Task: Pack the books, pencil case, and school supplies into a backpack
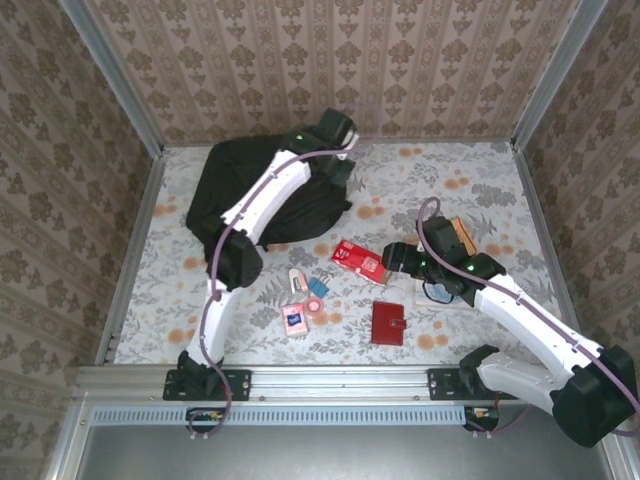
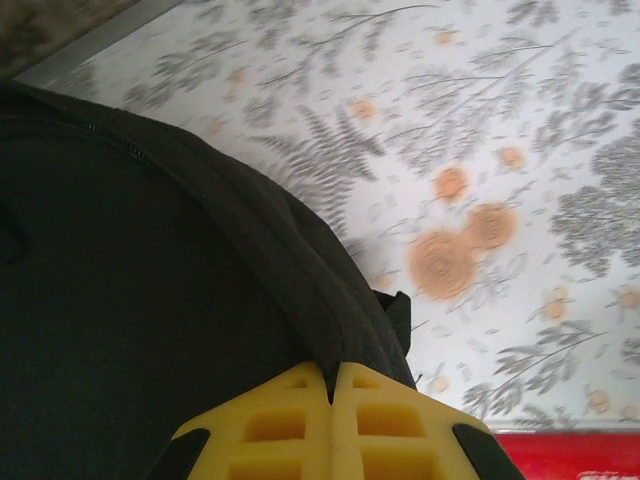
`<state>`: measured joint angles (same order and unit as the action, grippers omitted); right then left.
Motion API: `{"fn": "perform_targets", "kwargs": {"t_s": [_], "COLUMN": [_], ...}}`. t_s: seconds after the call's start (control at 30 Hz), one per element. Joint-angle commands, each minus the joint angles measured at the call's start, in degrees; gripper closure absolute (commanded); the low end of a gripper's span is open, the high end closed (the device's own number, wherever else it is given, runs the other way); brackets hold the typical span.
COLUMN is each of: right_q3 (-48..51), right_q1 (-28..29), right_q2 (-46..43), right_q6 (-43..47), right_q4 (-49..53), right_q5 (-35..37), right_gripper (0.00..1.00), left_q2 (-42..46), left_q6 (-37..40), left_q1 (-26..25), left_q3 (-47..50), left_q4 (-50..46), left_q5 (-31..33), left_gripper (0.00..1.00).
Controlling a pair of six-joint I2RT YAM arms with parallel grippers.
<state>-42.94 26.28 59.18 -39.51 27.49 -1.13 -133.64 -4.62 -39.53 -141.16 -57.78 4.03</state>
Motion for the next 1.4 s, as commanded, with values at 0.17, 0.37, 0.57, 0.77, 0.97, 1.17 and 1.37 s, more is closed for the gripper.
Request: {"fn": "perform_targets", "kwargs": {"t_s": [0.17, 0.37, 0.57, 0.77, 0.97, 1.17, 1.37], "right_q3": [2.1, 1.42, -1.14, -3.09, -2.88, -2.77, -5.78], "right_q1": [-9.14, -10.49, -10.71, -10.72, -10.68, -10.69, -10.21], "right_q2": [-11.89, -14.93, -12.9, -10.3, -7.95, -6.2, -1.92], "right_q6": [-4.0, -3.56, -2.94, -2.07, -2.33, -2.24, -2.33], "right_q4": [9.78, 10.01, 9.7, 8.25, 7.09, 5.76, 4.1], "right_q5": [10.28, 11.49, 10.2, 6.6, 3.01, 1.07, -4.12], "right_gripper": [0.21, 0.2, 0.19, 0.19, 0.19, 0.19, 0.18], "left_q2": [-4.66, 3.94, 13.39, 19.74, 27.66, 35.91, 40.7], "left_q6": [4.78, 6.86, 8.23, 9.05, 10.19, 9.63, 8.99], "left_q1": [-7.12, -10.3, -12.7, -12.82, -14.73, -16.52, -20.18], "left_q3": [-8.8, 0.85, 13.6, 22.43, 34.06, 42.27, 48.26], "left_q4": [-2.69, -0.78, 1.31, 2.9, 4.91, 3.39, 1.19], "left_q5": [-5.38, -5.12, -4.65, -6.75, -8.58, -10.16, -12.87], "left_gripper": [1.0, 1.0, 1.0, 1.0, 1.0, 1.0, 0.97]}}
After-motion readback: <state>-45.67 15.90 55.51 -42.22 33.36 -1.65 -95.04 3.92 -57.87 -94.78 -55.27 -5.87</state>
